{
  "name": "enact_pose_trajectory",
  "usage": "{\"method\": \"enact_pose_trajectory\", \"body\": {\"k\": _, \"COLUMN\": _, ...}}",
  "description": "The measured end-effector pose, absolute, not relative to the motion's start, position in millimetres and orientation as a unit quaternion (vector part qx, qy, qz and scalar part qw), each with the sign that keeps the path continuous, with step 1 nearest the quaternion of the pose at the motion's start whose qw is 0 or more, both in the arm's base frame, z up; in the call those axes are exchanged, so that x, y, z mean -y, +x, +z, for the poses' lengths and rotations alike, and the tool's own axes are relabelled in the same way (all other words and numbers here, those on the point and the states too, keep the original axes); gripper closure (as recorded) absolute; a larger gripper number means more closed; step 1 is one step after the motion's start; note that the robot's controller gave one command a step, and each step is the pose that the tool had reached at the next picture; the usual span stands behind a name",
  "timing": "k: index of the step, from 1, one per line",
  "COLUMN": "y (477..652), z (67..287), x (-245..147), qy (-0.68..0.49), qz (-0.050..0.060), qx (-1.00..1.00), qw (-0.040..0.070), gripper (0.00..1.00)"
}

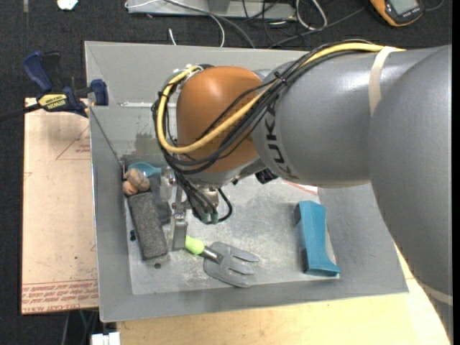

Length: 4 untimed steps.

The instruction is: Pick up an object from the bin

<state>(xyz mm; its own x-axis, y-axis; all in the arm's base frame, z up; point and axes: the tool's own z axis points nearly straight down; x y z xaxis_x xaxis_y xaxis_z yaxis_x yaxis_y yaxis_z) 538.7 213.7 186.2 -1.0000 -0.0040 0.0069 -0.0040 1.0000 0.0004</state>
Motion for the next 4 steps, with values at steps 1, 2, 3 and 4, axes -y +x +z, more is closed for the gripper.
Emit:
{"method": "enact_pose_trajectory", "body": {"k": 1, "y": 540.8, "z": 190, "x": -213, "qy": 0.000, "qz": -0.001, "qx": 1.000, "qw": 0.000, "gripper": 0.00}}
{"method": "enact_pose_trajectory", "body": {"k": 2, "y": 513.2, "z": 142, "x": -159, "qy": -0.021, "qz": -0.002, "qx": 1.000, "qw": -0.001, "gripper": 0.00}}
{"method": "enact_pose_trajectory", "body": {"k": 3, "y": 486.3, "z": 89, "x": -98, "qy": -0.029, "qz": -0.001, "qx": 1.000, "qw": 0.001, "gripper": 0.00}}
{"method": "enact_pose_trajectory", "body": {"k": 4, "y": 485.9, "z": 76, "x": -86, "qy": -0.055, "qz": -0.001, "qx": 0.998, "qw": -0.003, "gripper": 0.00}}
